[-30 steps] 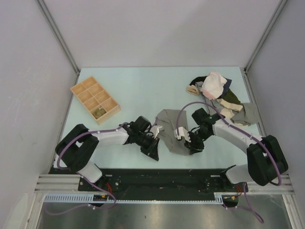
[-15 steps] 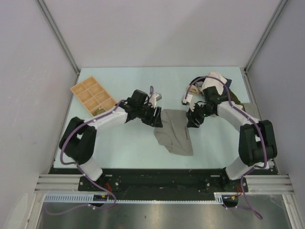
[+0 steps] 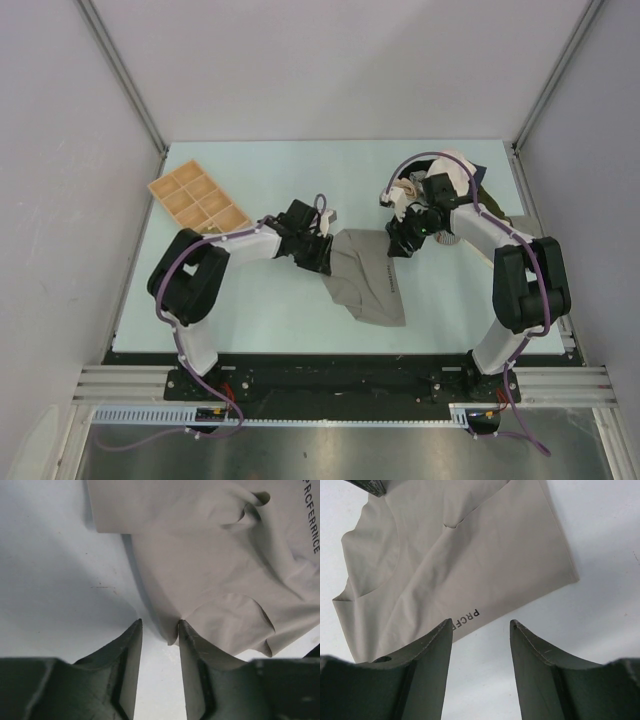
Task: Roll the underwear
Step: Flatten out the underwear at the center of the board.
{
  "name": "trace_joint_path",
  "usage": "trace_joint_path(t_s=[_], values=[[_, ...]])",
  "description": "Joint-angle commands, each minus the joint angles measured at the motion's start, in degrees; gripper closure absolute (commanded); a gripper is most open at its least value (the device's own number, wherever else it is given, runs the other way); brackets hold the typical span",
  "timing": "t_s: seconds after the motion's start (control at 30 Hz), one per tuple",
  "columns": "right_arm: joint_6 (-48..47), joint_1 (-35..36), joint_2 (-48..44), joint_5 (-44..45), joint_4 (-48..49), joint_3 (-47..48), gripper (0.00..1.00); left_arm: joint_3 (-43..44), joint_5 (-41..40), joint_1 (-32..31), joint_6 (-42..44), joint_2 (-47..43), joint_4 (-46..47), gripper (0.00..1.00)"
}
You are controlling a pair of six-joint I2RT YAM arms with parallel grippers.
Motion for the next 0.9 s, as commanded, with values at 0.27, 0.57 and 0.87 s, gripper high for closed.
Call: trace_joint_path(t_s=[0.27,0.57,0.87], values=[[1.42,-0.25,0.13,-1.26,0.41,2.07,0.46,-12.78,4.20,0.64,-11.60,-6.66,10.37,1.00],[0.11,0.63,2.76,2.43,3.93,4.43,0.43,-32.31,-3.98,1.08,-24.45,-28.21,13.46,0.86],[-10.16,0.90,16.46,-2.48,-6.58,18.75,0.41,-23.28,0.66,6.00,-10.94,-31.13,10.29,0.33]])
